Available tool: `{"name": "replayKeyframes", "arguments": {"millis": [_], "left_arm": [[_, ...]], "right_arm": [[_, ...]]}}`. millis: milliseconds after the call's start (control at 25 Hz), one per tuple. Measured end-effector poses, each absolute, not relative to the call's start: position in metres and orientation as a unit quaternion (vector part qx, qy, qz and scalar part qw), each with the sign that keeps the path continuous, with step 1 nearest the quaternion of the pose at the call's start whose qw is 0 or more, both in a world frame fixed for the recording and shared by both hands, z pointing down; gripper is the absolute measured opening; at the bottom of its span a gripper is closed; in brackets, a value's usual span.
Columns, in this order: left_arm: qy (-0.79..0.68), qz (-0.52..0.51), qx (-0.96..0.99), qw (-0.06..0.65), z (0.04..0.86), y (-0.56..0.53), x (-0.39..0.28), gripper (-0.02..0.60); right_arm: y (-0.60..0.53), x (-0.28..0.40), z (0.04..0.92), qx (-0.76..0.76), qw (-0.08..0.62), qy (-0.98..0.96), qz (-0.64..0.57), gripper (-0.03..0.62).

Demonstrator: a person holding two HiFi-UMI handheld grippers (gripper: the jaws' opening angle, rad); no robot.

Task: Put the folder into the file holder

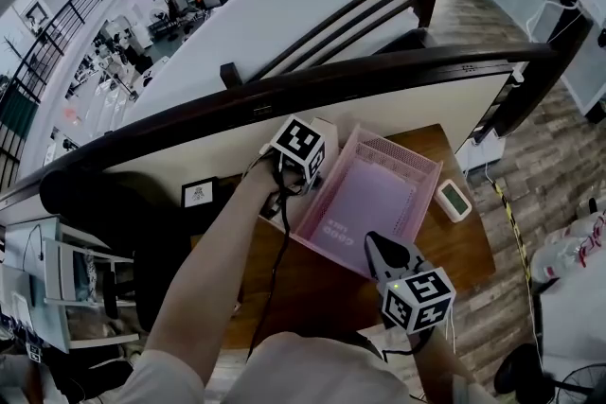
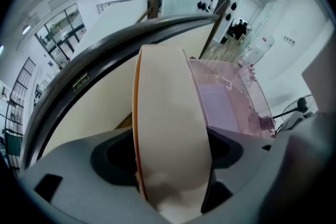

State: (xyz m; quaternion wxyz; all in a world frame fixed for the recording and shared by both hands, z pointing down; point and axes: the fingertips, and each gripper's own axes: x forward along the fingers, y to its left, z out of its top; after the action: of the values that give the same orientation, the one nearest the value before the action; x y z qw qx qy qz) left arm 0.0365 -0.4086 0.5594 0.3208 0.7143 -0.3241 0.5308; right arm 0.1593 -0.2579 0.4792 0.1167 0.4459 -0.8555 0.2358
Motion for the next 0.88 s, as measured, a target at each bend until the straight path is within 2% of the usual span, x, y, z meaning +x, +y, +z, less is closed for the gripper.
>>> {"name": "replayKeyframes", "arguments": {"millis": [160, 400, 640, 720, 880], "left_arm": [[-0.342, 0.493, 0.757, 0.258, 0.547, -0.413, 0.039, 0.388], [-0.38, 0.38, 0.817, 0.207, 0.516, -0.41, 0.036, 0.393], [-0.415, 0.27, 0.861, 0.114, 0.443, -0.401, 0.03, 0.391], [-0.429, 0.236, 0.869, 0.075, 0.415, -0.395, 0.026, 0.386], [-0.457, 0.173, 0.872, 0.001, 0.363, -0.378, 0.013, 0.335]], "right_arm": [[-0.258, 0.156, 0.478, 0.449, 0.114, -0.855, 0.235, 0.003], [-0.263, 0.157, 0.466, 0.457, 0.11, -0.856, 0.217, 0.003], [-0.278, 0.151, 0.433, 0.464, 0.092, -0.862, 0.181, 0.003], [-0.282, 0.148, 0.415, 0.465, 0.079, -0.866, 0.164, 0.003], [-0.287, 0.142, 0.373, 0.469, 0.052, -0.873, 0.122, 0.003]]}}
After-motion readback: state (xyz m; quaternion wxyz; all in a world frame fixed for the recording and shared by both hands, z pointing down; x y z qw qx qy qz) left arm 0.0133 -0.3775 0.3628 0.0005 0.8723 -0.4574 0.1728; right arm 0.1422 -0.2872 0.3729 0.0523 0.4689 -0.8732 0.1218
